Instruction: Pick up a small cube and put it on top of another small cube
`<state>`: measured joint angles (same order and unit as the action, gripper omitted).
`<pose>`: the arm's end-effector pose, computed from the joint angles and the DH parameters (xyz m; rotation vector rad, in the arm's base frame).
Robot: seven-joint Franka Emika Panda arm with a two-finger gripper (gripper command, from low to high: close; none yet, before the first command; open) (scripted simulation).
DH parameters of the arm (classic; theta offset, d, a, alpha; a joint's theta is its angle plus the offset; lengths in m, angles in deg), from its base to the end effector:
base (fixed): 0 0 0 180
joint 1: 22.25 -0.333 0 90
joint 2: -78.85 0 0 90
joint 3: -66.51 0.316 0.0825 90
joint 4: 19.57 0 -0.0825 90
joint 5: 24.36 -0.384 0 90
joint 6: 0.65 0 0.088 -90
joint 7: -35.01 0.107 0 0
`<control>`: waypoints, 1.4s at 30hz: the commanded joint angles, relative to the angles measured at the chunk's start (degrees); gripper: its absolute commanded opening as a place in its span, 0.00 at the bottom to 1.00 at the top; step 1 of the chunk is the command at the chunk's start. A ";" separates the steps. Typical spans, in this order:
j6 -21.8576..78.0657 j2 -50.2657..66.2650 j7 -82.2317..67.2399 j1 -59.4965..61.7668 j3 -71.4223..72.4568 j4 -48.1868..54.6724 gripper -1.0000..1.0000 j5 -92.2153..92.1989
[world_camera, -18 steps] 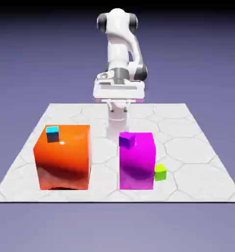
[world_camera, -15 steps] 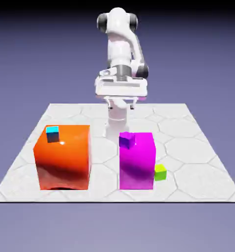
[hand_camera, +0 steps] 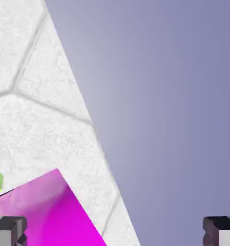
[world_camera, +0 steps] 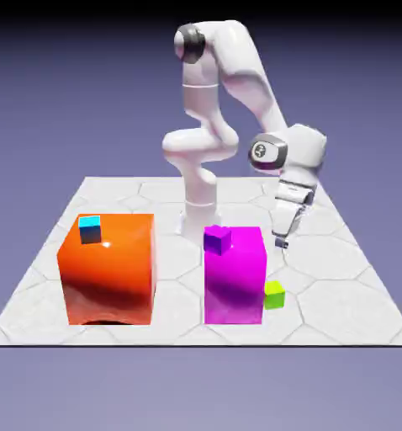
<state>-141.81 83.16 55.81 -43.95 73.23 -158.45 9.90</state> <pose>0.4270 0.2324 0.2740 2.6717 0.8411 0.1686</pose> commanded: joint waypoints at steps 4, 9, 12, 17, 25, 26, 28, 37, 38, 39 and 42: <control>3.29 7.92 -9.97 -4.34 -0.30 -0.94 0.50 1.45; -0.48 13.13 -10.24 -7.25 -2.32 -1.35 0.50 7.03; -4.99 18.94 -6.44 -7.63 -5.03 -0.46 0.50 12.04; -0.16 12.72 -10.52 -7.22 -2.12 -1.41 0.00 6.67; 18.20 -1.16 -12.73 -8.61 -3.54 5.05 0.00 -4.23; 20.69 -2.80 -12.89 -8.79 -4.13 6.16 0.00 -5.43; 25.67 -6.15 -14.62 -8.56 -5.84 8.23 0.00 -7.51; 39.56 -15.95 -30.49 -3.27 -14.78 12.78 0.00 -10.92; 39.55 -15.95 -30.49 -3.27 -14.78 12.78 0.00 -10.92; 37.07 -15.44 -30.12 -2.93 -15.23 10.86 0.00 -10.41; 29.59 -13.91 -28.98 -1.88 -16.57 5.07 0.00 -8.89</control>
<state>-112.17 69.24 26.79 -45.84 56.66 -153.37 0.90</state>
